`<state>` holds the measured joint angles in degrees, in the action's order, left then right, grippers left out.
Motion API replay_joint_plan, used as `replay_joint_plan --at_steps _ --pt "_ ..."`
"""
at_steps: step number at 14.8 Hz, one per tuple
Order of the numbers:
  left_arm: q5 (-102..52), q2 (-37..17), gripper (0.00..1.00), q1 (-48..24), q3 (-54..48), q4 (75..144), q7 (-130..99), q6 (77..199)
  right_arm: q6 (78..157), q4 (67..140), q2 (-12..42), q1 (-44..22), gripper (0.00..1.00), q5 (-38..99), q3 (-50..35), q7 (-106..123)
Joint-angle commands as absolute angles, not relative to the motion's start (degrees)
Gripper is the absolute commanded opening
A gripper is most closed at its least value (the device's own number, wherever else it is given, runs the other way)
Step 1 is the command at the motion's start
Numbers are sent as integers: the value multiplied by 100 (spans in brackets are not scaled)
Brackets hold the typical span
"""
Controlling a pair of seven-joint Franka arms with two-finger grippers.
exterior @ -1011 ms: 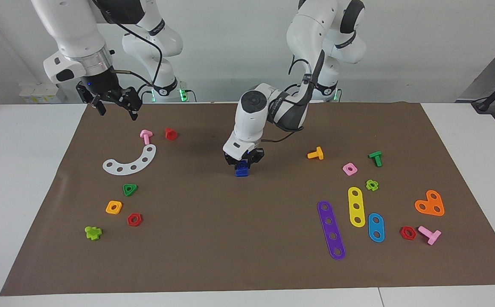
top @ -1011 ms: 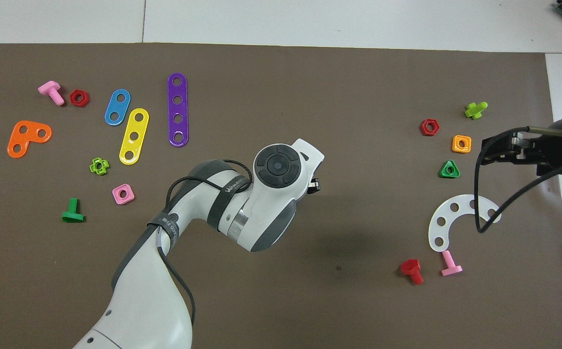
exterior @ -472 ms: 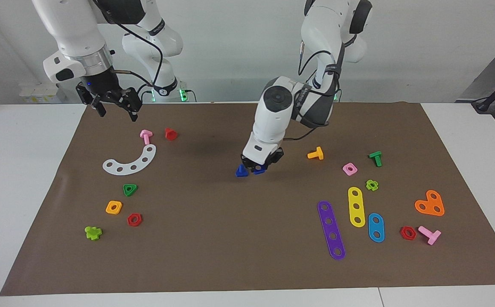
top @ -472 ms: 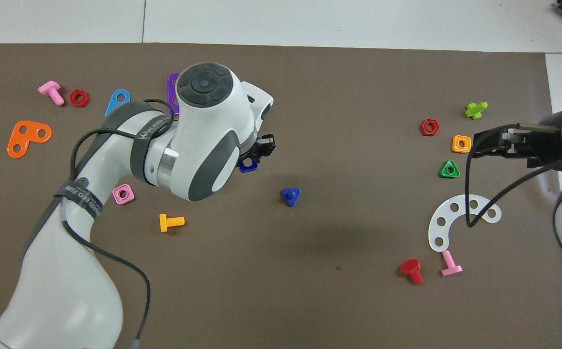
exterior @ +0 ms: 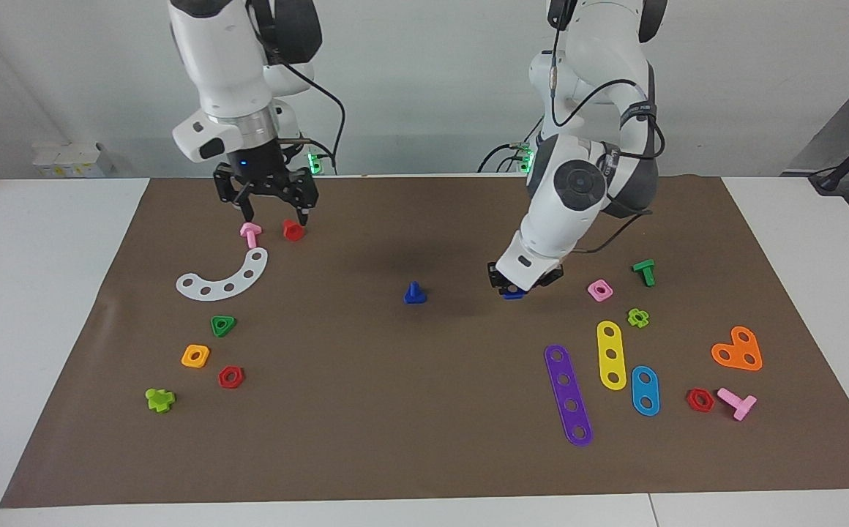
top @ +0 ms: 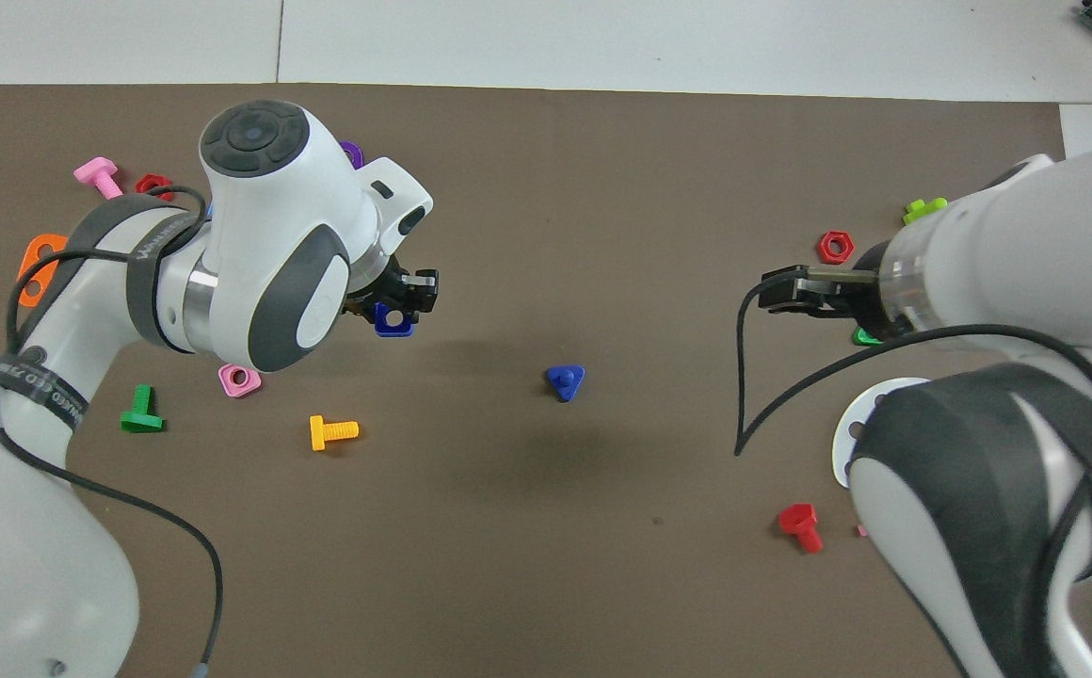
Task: Unscrew and place screws in storage area
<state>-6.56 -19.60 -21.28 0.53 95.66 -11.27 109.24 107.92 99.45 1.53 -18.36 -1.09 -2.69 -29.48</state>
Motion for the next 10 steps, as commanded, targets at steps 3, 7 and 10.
replay_joint_plan --at_steps 3,7,10 --pt "-668 -1398 10 -1846 18 11011 -20 12198 11898 9932 1141 -2811 98 -350 -246 -4050" --pt "-659 -1353 12 -1793 62 11504 439 12778 12611 9932 1765 -3198 98 -492 -237 -4367" --pt "-607 -1389 21 -1784 70 11645 544 12964 12919 10002 2082 -3217 98 -729 -246 -4482"
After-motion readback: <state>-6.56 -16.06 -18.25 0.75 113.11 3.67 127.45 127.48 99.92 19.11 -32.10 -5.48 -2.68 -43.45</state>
